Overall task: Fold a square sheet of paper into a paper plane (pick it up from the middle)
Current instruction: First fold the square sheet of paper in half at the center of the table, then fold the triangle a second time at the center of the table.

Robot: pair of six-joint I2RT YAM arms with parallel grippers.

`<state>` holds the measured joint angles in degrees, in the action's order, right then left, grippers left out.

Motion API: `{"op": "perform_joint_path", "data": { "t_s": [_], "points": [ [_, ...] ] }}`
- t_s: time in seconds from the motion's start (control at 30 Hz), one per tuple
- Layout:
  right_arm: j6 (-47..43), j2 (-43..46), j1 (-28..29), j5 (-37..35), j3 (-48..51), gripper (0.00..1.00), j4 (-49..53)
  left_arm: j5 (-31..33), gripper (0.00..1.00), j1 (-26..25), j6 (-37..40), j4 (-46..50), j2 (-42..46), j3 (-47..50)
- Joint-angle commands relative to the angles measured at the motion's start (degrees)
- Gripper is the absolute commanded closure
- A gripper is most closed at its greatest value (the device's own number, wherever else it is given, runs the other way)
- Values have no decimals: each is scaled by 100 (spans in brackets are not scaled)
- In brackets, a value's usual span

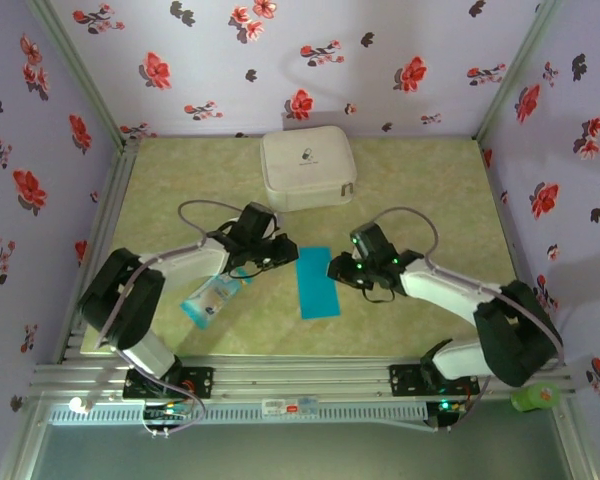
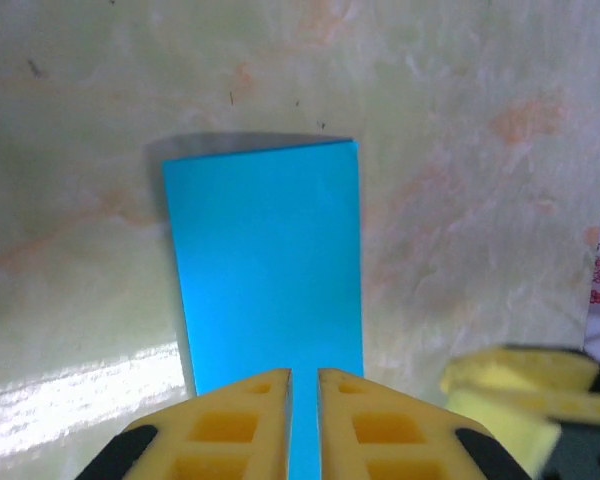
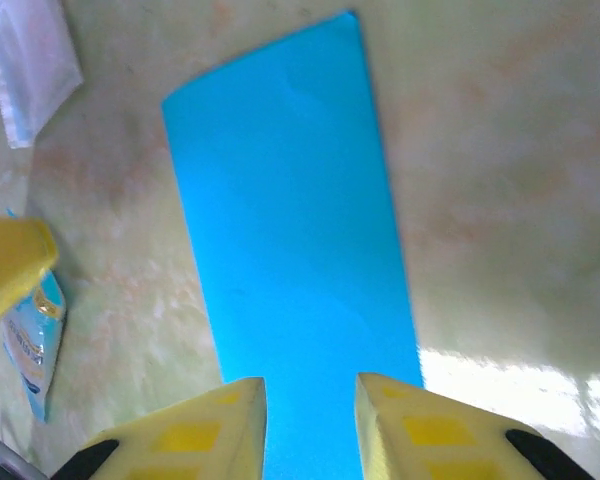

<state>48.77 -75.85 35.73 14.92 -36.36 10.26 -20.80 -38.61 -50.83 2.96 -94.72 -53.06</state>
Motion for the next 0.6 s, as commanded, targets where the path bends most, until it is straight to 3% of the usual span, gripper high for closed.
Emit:
{"op": "perform_joint_path", "data": {
  "t_s": [0.0,0.23,0.57],
  "points": [
    [689,395,-31,-93,559,70,-62,-317,85,87,179,-210,-440,-311],
    [1236,951,-23,86,1165,68,-334,-540,85,134,135,-587,-1149,-698],
    [1099,509,-13,780,1042,67,-448,-499,85,256,153,-808,-1575,-454]
  ]
}}
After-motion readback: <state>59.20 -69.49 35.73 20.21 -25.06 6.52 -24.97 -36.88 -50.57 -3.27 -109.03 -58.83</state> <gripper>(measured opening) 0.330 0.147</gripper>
